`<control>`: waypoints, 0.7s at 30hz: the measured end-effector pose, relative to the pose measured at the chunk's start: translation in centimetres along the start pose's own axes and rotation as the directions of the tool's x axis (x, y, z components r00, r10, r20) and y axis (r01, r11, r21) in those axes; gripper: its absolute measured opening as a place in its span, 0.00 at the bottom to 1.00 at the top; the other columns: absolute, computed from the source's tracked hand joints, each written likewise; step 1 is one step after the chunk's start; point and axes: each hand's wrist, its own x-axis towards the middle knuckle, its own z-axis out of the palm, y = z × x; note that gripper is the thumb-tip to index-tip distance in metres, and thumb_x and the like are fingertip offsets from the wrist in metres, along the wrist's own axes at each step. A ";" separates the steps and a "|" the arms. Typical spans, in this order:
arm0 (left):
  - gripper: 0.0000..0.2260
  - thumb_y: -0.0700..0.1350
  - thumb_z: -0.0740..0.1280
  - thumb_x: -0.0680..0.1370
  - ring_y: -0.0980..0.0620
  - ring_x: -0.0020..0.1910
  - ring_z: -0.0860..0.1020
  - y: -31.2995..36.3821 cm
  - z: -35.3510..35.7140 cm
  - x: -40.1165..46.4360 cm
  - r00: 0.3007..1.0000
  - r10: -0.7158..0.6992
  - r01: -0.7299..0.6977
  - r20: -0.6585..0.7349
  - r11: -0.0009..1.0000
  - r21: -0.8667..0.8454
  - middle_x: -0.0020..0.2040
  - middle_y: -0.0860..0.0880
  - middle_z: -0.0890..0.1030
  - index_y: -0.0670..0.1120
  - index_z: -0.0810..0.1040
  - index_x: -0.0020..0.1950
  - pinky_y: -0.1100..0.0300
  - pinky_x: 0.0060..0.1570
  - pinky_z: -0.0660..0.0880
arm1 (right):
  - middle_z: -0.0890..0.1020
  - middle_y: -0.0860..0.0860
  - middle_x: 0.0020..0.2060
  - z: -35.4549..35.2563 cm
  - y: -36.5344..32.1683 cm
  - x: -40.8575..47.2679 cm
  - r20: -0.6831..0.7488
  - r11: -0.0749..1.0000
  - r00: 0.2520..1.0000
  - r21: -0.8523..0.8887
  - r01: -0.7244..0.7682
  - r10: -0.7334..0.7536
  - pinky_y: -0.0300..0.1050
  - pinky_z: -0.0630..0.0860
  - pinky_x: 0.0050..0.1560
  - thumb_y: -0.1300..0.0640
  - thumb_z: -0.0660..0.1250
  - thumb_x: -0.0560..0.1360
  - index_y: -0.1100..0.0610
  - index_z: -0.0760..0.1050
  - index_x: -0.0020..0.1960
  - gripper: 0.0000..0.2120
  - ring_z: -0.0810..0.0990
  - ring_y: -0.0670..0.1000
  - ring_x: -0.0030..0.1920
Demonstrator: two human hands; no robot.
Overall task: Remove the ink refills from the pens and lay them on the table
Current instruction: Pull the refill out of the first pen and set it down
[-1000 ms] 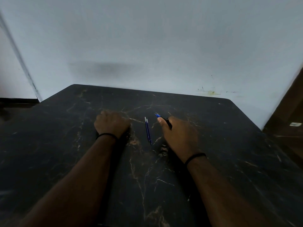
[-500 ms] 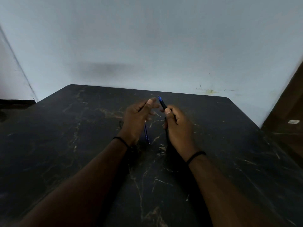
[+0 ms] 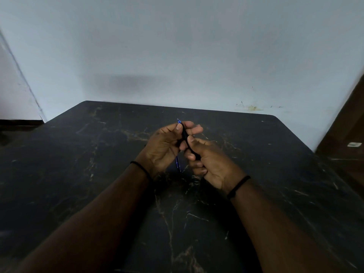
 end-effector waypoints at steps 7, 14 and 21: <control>0.12 0.38 0.54 0.83 0.46 0.42 0.77 -0.4 0.3 0.2 0.994 0.077 -0.078 -0.073 0.997 -0.009 0.44 0.44 0.86 0.41 0.76 0.46 0.63 0.27 0.73 | 0.68 0.48 0.27 0.5 0.2 0.2 -0.086 0.981 0.992 -0.178 0.072 -0.089 0.33 0.55 0.21 0.48 0.58 0.83 0.55 0.75 0.42 0.17 0.58 0.43 0.22; 0.10 0.39 0.58 0.83 0.51 0.52 0.83 -1.0 0.3 0.5 0.985 0.134 -0.128 -0.108 0.990 0.066 0.40 0.47 0.86 0.42 0.77 0.47 0.56 0.38 0.72 | 0.73 0.43 0.23 1.1 0.6 0.1 -0.230 0.901 0.922 -0.380 0.209 -0.311 0.29 0.65 0.26 0.55 0.63 0.82 0.55 0.78 0.41 0.13 0.67 0.38 0.23; 0.09 0.43 0.64 0.79 0.47 0.48 0.81 -0.7 -0.5 0.6 0.980 0.103 -0.090 -0.171 0.993 0.082 0.52 0.42 0.85 0.41 0.81 0.53 0.56 0.40 0.77 | 0.78 0.49 0.33 0.7 0.7 0.2 -0.275 0.879 0.909 -0.446 0.167 -0.312 0.35 0.65 0.28 0.54 0.58 0.84 0.58 0.80 0.49 0.14 0.70 0.42 0.28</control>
